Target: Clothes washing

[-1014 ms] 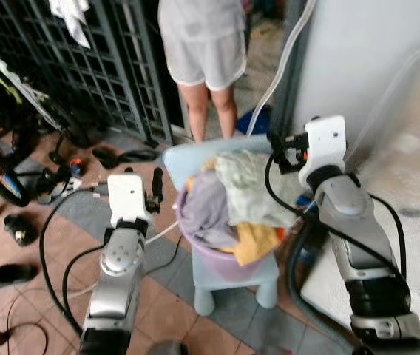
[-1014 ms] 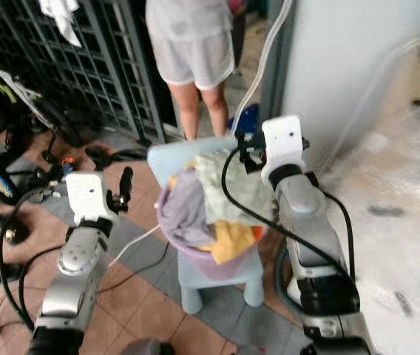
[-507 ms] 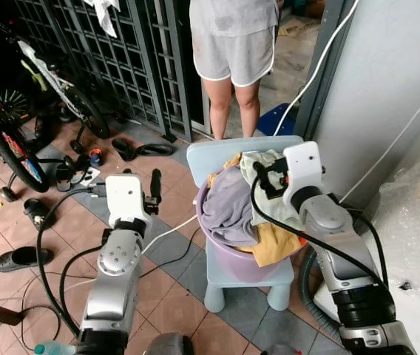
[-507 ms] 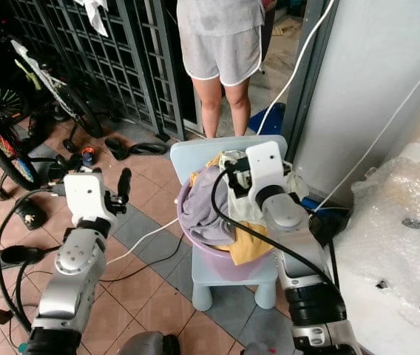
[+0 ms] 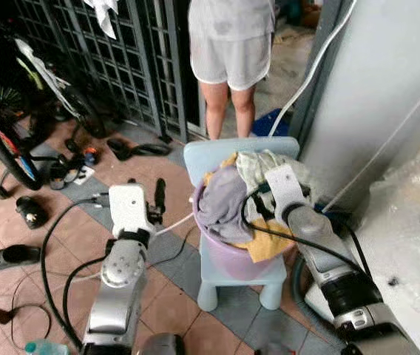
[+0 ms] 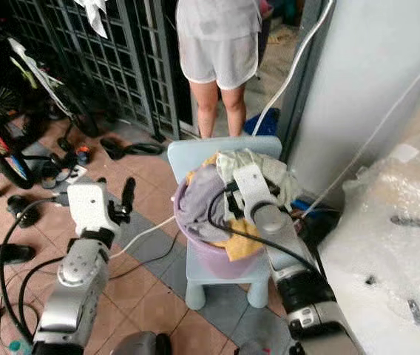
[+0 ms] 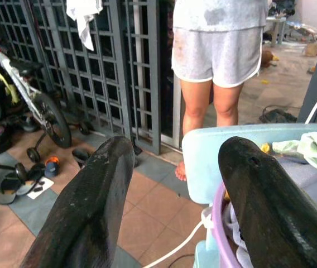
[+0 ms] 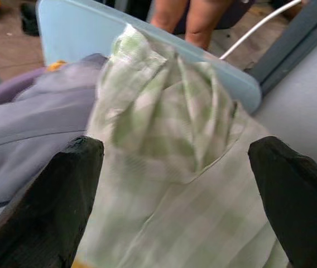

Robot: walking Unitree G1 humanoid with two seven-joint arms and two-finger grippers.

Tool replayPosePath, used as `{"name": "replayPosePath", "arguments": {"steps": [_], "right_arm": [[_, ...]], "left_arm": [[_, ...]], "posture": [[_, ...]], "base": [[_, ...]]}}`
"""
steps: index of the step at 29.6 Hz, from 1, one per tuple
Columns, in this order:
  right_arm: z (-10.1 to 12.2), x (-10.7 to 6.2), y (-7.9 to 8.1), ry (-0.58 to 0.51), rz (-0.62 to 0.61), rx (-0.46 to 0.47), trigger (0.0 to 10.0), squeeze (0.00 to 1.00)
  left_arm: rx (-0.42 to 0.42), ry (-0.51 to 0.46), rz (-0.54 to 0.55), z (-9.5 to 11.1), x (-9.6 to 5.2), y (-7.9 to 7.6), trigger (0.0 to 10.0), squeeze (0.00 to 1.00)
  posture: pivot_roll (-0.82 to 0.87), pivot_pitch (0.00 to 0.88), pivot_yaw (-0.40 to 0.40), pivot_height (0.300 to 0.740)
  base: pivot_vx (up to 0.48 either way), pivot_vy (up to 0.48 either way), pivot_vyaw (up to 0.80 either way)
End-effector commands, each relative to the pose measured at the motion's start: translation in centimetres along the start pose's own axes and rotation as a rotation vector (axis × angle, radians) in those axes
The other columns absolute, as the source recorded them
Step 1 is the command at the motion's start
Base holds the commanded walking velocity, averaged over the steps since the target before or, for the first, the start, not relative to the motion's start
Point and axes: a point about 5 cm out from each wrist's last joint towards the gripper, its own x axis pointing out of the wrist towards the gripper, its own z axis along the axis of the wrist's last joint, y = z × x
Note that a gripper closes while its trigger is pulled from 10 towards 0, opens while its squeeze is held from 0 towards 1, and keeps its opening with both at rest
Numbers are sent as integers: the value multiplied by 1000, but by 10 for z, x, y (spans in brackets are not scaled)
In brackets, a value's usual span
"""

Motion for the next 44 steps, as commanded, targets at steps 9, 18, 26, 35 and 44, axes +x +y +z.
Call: {"name": "replayPosePath", "arguments": {"steps": [9,18,26,35,44], "right_arm": [[-16,9,-4,58,-64,-64,10000,0],[-29,12,8,133,-30,103,0,0],[-29,17,18,159,0,146,0,0],[-21,22,29,170,43,221,0,0],[-24,22,28,166,37,287,0,0]], "left_arm": [[8,-7,15,5,-3,10,10000,0],[4,4,7,6,-11,8,10000,0],[14,9,31,7,-15,16,10000,0],[35,42,65,4,-21,20,10000,0],[36,46,38,3,-8,19,10000,0]], "posture": [[-2,0,41,740],[27,0,44,740],[62,8,23,740],[74,9,24,740],[33,0,53,740]], "base": [[0,0,0],[0,0,0],[0,0,0],[0,0,0],[0,0,0]]}}
